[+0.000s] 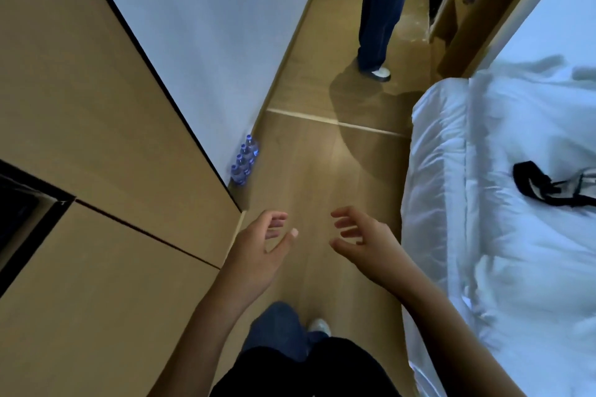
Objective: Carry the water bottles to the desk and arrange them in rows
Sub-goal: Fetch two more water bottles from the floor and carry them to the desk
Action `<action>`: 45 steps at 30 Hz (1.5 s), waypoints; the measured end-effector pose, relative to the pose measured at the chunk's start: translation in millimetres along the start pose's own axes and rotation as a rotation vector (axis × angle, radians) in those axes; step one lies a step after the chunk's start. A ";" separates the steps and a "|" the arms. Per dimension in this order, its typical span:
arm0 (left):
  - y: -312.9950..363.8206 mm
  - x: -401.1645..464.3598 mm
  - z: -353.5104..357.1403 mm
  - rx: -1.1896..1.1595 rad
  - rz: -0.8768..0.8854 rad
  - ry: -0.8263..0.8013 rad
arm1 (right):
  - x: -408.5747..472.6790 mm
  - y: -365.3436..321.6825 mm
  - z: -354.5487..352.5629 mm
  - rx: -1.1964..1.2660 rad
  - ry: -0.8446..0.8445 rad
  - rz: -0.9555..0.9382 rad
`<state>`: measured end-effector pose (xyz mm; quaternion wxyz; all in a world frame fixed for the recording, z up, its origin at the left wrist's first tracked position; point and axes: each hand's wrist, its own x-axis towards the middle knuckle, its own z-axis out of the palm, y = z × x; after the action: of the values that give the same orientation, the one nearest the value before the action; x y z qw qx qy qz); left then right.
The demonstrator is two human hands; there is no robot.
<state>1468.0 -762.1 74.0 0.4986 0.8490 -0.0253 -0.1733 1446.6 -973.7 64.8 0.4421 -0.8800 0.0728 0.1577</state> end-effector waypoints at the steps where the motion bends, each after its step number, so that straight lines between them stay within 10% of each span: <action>1: 3.4 16.0 -0.4 -0.004 -0.007 0.006 | 17.4 -1.0 -5.9 -0.006 -0.011 0.002; 18: 45.6 335.0 -69.3 -0.094 -0.113 0.112 | 357.3 -73.8 -99.8 -0.078 -0.122 -0.045; 45: 67.3 561.6 -61.6 -0.306 -0.536 0.706 | 705.8 -133.5 -133.4 -0.340 -0.815 -0.330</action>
<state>2023.6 -865.4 7.8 0.5339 0.7494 0.3916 0.0017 2173.9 -992.7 -1.0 0.3034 -0.8062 -0.2745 0.4274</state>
